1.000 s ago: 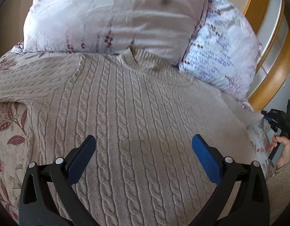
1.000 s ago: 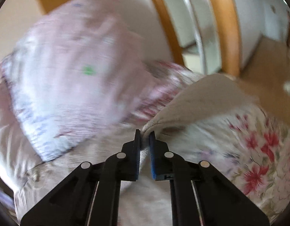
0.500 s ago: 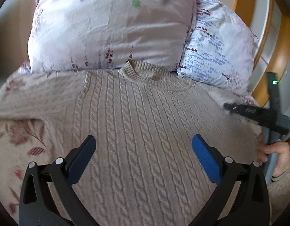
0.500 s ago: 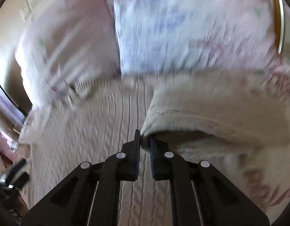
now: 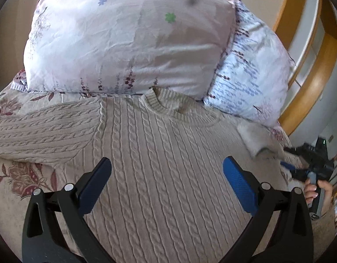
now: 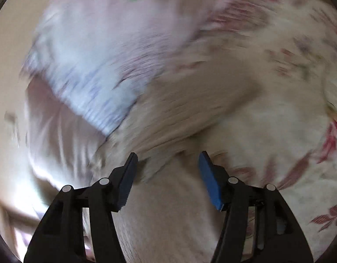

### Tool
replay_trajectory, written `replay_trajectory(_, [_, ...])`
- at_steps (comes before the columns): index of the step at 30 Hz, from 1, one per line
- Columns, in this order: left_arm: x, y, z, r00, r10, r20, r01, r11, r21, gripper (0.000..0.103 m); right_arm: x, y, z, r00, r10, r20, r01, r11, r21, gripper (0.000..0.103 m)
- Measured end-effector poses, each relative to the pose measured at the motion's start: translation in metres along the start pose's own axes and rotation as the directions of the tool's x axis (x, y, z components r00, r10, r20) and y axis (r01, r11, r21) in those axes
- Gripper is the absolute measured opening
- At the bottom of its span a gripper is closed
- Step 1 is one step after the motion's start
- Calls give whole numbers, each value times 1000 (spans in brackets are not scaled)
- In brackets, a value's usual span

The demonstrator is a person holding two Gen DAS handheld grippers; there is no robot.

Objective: Fold small clothes
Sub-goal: 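Carry the sleeve across the sweater body with the right gripper, then open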

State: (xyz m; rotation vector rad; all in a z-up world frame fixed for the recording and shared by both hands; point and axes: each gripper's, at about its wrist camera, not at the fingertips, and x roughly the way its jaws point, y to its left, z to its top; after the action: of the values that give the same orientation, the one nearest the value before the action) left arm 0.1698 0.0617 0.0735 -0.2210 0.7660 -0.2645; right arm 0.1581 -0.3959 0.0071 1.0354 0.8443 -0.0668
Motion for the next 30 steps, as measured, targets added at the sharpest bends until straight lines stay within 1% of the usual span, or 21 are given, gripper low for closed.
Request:
replay_trajectory(5, [11,6,2,1000,-9,18,9,999,-41,101,3,-17,26,996,-32,81,24,994,102,59])
replay_trajectory(7, [13,10,1,999,-32,24,33,998,-57,101,11,-17,32,991,-63,114,51,993,108,52])
replay_trajectory(8, [15,11,0,999,-40,31,42,997,-63,101,10,-21,33,989,-79,125,66,993,102,45])
replay_trajectory(9, [15,12,0,998,-41,39,44,997,-64,101,14,-21,34,984,-115,139,104,991,86,33])
replay_trajectory(10, [16,14,-1,998,-35,46,38,997,-61,101,17,-19,37,978,-144,148,135,988,70,26])
replay_trajectory(11, [17,15,-1,998,-30,48,33,998,-57,101,19,-18,40,975,-159,156,152,987,55,14])
replay_trajectory(12, [18,16,0,998,-29,47,32,998,-56,101,20,-11,41,970,-168,174,166,986,26,12])
replay_trajectory(14, [20,19,0,999,-29,42,31,998,-52,101,14,8,40,964,-156,216,171,984,-50,11])
replay_trajectory(16, [22,22,0,999,-28,40,30,999,-42,101,6,42,34,961,-97,257,144,975,-170,11])
replay_trajectory(17, [23,23,0,999,-33,38,35,999,-38,101,4,66,27,965,-44,259,108,965,-240,11])
replay_trajectory(18, [24,24,1,998,-42,35,44,998,-40,101,1,79,23,969,-5,248,76,957,-280,10])
replay_trajectory(19, [25,26,2,997,-64,33,66,997,-51,101,3,103,13,974,54,221,24,941,-337,10])
replay_trajectory(20, [25,27,2,996,-83,33,85,994,-64,101,6,119,6,976,93,196,-13,927,-374,10])
replay_trajectory(22, [24,31,3,989,-143,42,147,983,-107,101,22,167,-24,976,196,90,-130,868,-480,10])
replay_trajectory(23, [25,33,3,986,-158,48,163,979,-126,101,29,181,-34,974,222,47,-169,847,-504,10])
replay_trajectory(24, [24,34,4,984,-173,53,179,973,-146,101,44,202,-53,967,252,-36,-232,812,-535,11])
replay_trajectory(25, [24,37,4,979,-193,58,201,964,-173,101,57,216,-67,960,261,-106,-275,787,-553,11])
replay_trajectory(26, [24,38,4,976,-208,61,216,958,-191,101,74,229,-84,950,248,-191,-313,763,-565,17])
replay_trajectory(27, [24,39,5,972,-226,64,235,949,-210,101,96,242,-104,935,212,-283,-342,745,-572,32])
replay_trajectory(29, [24,43,4,964,-259,60,266,930,-253,101,116,252,-124,919,169,-356,-359,735,-576,49])
replay_trajectory(30, [25,44,4,962,-266,56,272,926,-264,101,114,250,-125,915,186,-357,-371,732,-571,53])
